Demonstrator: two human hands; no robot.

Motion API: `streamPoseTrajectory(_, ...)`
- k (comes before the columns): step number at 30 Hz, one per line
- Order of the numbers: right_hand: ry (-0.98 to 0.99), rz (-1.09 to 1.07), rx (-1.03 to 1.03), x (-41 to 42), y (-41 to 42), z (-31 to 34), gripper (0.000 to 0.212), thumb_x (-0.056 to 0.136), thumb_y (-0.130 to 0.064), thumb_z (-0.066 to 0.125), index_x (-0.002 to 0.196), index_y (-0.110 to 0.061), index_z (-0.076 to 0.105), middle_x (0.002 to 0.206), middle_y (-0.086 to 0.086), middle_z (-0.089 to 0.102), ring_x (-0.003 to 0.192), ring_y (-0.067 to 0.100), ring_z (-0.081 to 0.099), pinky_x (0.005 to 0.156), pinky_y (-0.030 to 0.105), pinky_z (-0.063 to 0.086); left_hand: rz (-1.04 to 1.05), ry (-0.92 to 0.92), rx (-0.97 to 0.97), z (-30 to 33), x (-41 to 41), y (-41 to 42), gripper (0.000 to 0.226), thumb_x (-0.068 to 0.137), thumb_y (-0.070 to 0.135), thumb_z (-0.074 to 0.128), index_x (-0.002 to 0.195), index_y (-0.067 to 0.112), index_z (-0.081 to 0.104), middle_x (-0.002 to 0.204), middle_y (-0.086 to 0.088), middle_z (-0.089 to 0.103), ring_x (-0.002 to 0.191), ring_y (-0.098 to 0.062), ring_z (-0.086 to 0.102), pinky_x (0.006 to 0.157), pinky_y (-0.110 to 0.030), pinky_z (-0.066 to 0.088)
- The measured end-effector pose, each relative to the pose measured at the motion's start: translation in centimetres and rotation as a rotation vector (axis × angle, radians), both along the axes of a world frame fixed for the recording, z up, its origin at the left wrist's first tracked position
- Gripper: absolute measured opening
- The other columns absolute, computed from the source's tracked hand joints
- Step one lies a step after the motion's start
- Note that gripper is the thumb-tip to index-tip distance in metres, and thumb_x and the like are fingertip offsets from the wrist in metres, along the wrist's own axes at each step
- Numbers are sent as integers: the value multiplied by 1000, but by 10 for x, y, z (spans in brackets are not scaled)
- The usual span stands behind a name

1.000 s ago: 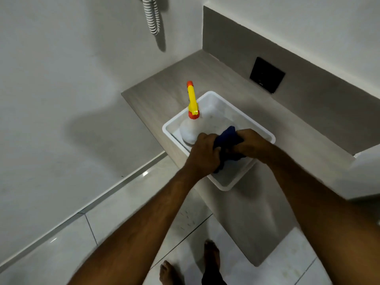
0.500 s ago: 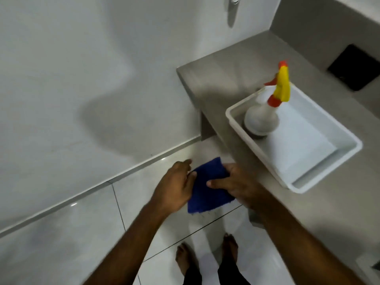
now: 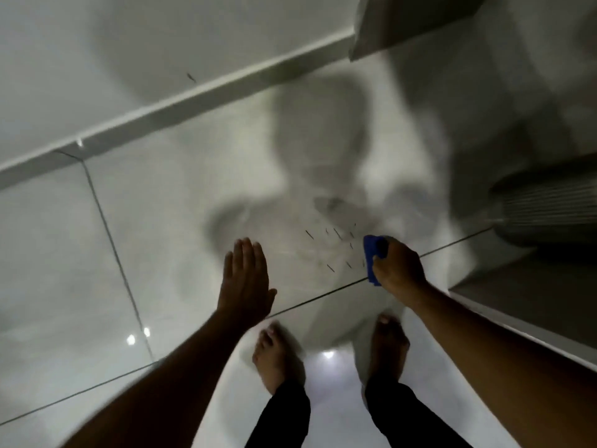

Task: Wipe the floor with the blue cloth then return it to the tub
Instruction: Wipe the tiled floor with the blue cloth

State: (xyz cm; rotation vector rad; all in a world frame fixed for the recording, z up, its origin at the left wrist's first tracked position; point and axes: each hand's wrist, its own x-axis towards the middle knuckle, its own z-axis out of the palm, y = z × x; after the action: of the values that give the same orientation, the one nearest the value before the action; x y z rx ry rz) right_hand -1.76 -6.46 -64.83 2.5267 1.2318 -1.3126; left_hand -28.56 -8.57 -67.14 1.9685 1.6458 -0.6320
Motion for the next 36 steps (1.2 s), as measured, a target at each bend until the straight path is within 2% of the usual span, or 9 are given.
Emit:
streamPoseTrajectory(4,-146,88,92,28,-11,-97,60,87,-5,60,142,-19,40,131,17,59,117,40,55,99,46,47,7,7,-4,-98,-3,16,117,77,52,71,149,-4,-3,160,-30,-3,149,-43,-5,122,-54,6)
streamPoseTrajectory(7,-200,159,144,28,-10,-142,72,88,-5,58,149,-19,24,151,21,34,132,43,39,107,53,39,66,12,-41,-139,-10,26,135,64,53,83,149,-3,-6,160,-30,-7,149,-43,-7,121,-53,4)
streamPoseTrajectory(11,-191,329,4,-13,-35,-173,95,83,-56,61,152,-13,10,157,31,-3,141,54,-2,114,65,19,108,-36,-96,-159,-26,24,147,57,46,89,149,-1,-15,160,-25,-17,149,-42,-12,122,-52,10)
streamPoseTrajectory(13,-142,324,17,-34,-67,-172,90,85,-60,53,151,-13,15,158,30,-3,141,53,-7,115,65,17,105,-75,-105,-159,-31,23,148,57,45,89,149,0,-17,160,-23,-21,148,-40,-15,123,-51,12)
streamPoseTrajectory(16,-103,398,25,-37,-83,-170,67,97,-38,44,152,-14,15,159,26,-5,142,51,-9,115,62,19,109,-92,-119,-154,-32,25,145,60,43,88,148,2,-20,159,-21,-23,148,-39,-17,123,-50,12)
streamPoseTrajectory(21,-300,317,162,-1,50,-207,70,94,-21,52,152,-16,13,159,27,-2,141,55,-6,116,62,11,130,-93,-106,-159,-31,21,145,62,42,87,147,2,-23,158,-21,-26,147,-39,-19,124,-49,10)
streamPoseTrajectory(29,-31,1073,348,-19,-57,-180,75,71,-5,71,141,-10,45,148,31,36,133,59,27,100,68,40,145,-118,-90,-154,-31,19,146,62,40,88,140,7,-31,157,-18,-29,147,-36,-19,124,-49,9)
streamPoseTrajectory(34,-295,665,226,-20,105,-207,91,76,-17,68,151,-14,17,156,34,8,136,64,4,114,66,13,143,-121,-92,-160,-33,19,146,61,44,87,146,6,-25,158,-16,-29,147,-35,-20,124,-47,9)
streamPoseTrajectory(36,-296,727,320,-63,105,-213,85,77,-18,63,150,-14,21,156,34,10,136,64,5,114,67,11,145,-136,-75,-161,-34,18,145,60,45,87,148,7,-22,158,-15,-28,148,-33,-20,124,-46,9)
